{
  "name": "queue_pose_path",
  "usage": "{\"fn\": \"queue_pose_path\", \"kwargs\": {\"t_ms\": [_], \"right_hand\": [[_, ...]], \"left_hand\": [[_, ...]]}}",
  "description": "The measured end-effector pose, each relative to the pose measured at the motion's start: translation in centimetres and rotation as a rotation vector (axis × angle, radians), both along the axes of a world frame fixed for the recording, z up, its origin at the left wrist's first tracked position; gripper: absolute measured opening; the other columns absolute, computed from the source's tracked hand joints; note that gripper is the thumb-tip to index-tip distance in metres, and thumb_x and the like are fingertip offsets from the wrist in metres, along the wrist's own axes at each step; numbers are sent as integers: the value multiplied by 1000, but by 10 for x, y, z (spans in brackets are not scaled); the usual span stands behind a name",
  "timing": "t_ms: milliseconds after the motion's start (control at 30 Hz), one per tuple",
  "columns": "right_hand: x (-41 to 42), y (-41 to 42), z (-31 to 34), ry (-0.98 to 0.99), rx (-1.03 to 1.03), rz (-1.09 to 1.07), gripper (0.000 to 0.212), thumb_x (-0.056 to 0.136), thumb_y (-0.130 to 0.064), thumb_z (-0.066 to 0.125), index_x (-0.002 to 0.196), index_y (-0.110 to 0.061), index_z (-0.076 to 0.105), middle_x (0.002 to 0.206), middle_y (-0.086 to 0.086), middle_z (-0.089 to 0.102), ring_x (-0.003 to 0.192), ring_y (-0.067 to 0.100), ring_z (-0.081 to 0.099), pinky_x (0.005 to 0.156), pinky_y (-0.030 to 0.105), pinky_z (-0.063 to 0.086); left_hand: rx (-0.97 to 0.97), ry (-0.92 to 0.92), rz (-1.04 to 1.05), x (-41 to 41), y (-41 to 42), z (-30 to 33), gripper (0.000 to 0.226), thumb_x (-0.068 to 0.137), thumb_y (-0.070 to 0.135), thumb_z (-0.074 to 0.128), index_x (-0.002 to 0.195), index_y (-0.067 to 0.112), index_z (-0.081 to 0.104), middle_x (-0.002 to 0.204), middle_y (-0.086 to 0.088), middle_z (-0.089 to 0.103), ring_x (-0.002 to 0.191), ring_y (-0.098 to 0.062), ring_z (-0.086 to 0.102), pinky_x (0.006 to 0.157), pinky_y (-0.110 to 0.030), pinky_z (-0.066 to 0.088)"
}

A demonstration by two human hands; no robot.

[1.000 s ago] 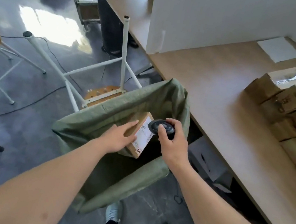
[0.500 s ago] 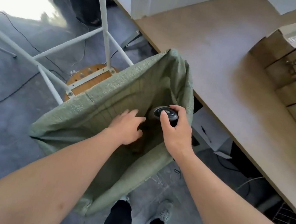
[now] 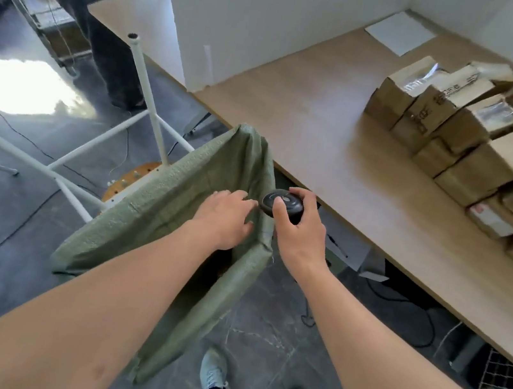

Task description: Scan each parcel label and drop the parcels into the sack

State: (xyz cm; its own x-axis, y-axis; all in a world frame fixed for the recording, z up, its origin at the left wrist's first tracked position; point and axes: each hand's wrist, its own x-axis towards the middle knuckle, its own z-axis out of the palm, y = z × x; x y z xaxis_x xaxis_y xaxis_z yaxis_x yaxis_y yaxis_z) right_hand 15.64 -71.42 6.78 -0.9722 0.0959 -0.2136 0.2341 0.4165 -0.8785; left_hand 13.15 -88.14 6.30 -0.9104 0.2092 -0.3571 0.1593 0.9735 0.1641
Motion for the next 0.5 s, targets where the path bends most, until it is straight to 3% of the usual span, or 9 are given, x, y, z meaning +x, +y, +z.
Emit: {"fn": "queue_pose_path", "kwargs": {"t_ms": [200, 367, 500], "right_hand": [[8, 69, 33, 85, -33, -112, 31, 104, -52, 61, 130, -38, 54, 108, -17, 68, 98, 11, 67, 90, 45, 59], [19, 151, 53, 141, -54, -217, 32, 104, -54, 58, 132, -38, 53, 105, -24, 64, 103, 18, 67, 92, 43, 56], [30, 219, 66, 185, -66, -304, 34, 105, -54, 58, 134, -38, 51, 105, -23, 63, 97, 11, 64, 88, 41, 53]], "left_hand": [[-9, 94, -38, -2, 65, 47, 60, 105, 44, 50, 161, 25, 40, 165, -4, 39, 146, -32, 42, 121, -47, 34], [10, 164, -88, 2, 145, 82, 54, 102, 41, 52, 152, 21, 51, 153, -6, 52, 136, -34, 52, 114, -47, 41], [49, 201, -144, 4, 218, 100, 56, 104, 40, 50, 156, 21, 46, 160, -6, 45, 142, -33, 47, 118, -49, 37]]}}
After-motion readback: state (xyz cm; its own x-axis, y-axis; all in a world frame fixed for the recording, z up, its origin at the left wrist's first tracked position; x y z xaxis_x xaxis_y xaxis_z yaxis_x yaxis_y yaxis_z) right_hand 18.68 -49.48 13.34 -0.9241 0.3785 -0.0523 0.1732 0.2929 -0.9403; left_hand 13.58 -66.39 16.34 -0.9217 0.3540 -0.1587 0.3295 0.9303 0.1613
